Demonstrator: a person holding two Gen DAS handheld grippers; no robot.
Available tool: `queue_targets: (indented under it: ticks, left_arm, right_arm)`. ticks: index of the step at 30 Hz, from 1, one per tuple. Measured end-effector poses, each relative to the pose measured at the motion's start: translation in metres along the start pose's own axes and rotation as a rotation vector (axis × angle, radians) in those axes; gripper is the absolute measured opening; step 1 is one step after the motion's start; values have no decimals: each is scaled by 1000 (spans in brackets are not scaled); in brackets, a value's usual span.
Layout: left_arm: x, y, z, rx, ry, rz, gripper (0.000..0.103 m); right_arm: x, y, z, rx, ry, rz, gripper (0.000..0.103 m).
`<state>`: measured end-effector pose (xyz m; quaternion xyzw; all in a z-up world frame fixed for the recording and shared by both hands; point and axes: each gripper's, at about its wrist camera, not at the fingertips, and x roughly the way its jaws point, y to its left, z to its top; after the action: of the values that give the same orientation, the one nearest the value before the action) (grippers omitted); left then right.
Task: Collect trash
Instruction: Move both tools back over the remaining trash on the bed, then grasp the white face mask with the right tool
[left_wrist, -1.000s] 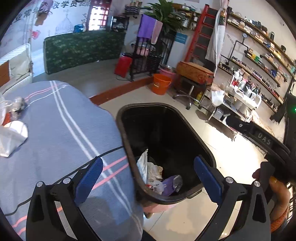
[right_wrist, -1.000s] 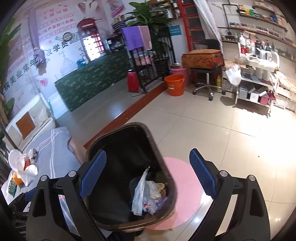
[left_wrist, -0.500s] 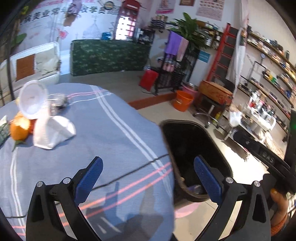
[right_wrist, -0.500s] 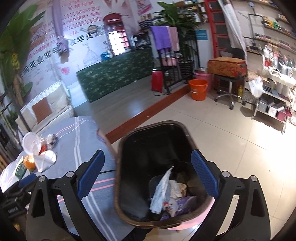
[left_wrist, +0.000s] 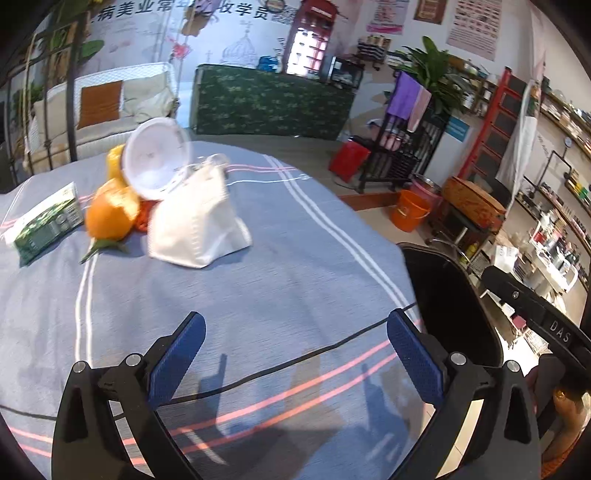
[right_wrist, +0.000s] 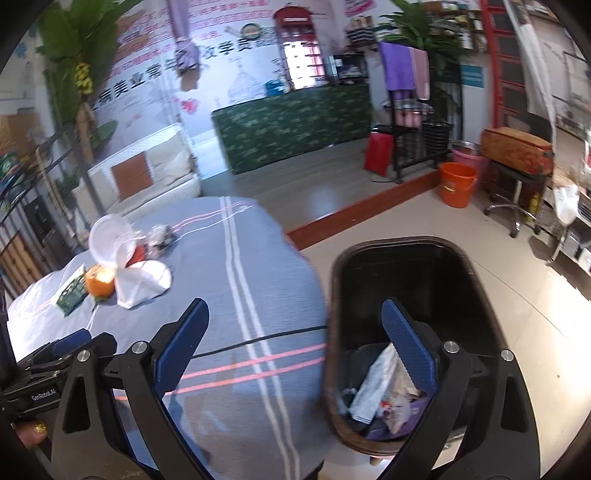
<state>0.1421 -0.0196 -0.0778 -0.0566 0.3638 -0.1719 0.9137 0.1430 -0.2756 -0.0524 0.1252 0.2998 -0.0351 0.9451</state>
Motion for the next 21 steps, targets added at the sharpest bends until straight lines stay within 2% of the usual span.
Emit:
queue_targets:
  ticks: [10, 21]
  left_arm:
    - [-11, 40, -5, -46, 14, 72, 97]
    - [-18, 87, -4, -129, 22, 133, 97]
  right_arm:
    - [29, 58, 1, -121, 45, 106, 93]
    - [61, 112, 7, -199, 92, 224, 93]
